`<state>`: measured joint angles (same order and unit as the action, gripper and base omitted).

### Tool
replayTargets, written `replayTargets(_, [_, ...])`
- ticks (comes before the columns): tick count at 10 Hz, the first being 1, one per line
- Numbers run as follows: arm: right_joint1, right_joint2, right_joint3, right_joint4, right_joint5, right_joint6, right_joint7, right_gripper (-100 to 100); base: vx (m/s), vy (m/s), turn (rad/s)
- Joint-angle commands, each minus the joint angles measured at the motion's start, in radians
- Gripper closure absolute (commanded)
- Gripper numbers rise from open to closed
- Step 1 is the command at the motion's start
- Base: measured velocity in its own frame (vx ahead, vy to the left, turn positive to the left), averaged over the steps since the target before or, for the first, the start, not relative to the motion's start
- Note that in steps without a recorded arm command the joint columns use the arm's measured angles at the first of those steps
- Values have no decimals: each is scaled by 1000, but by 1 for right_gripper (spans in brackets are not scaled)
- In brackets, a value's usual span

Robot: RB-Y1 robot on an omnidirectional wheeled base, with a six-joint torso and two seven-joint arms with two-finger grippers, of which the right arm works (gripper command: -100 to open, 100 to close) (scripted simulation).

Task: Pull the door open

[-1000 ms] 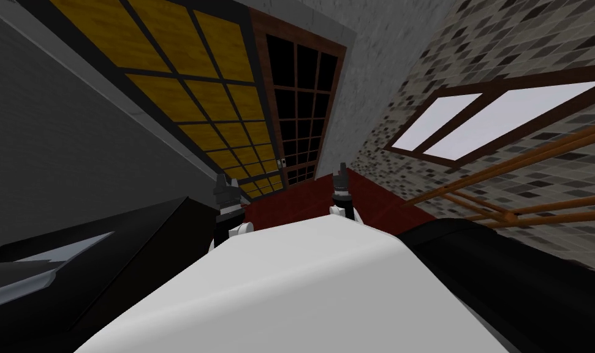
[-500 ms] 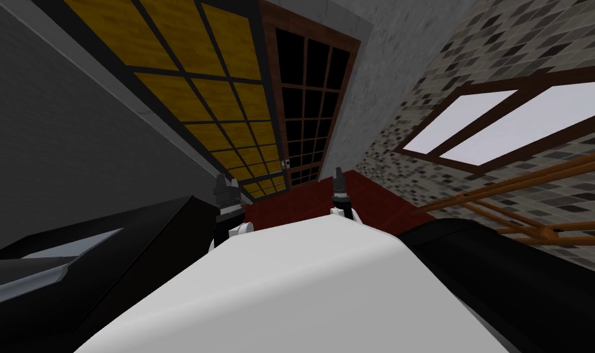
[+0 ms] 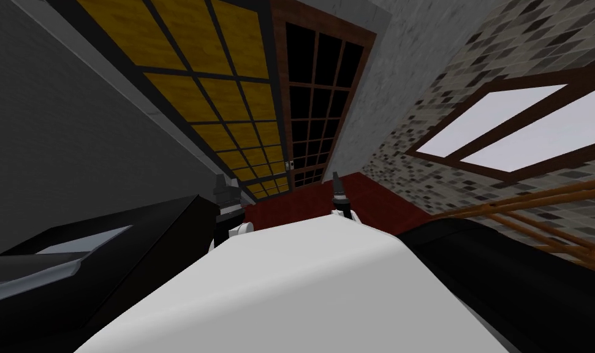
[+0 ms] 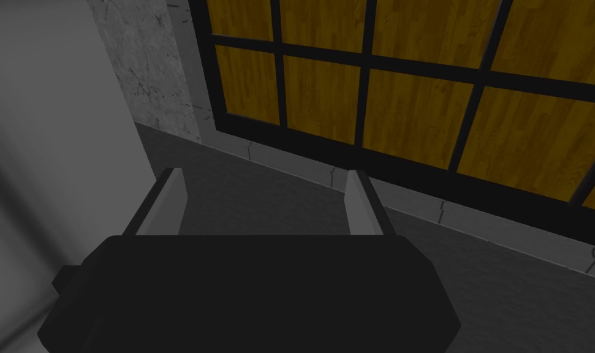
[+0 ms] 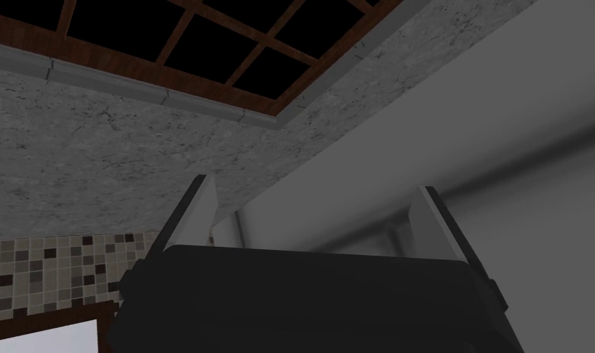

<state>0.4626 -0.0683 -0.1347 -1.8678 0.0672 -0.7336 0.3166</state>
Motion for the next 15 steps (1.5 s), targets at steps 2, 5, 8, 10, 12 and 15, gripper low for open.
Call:
replayTargets(2, [-6,-8,-19,67,18,-20,60,-100,107,44,89])
replayTargets(5, [-13,-15,-40,146,39,-42,128,-100,111,54,94])
replayTargets(8, [-20,-22,-62,225,60,-64,196,-100,117,45,97])
replayTargets(10, [-26,-26,-76,278,75,-79,242,-100,109,53,83])
replayTargets(12, [-31,-30,-90,330,89,-94,288,-100,119,53,88])
replayTargets(15, [-38,-35,-111,408,110,-116,355,-100,118,33,99])
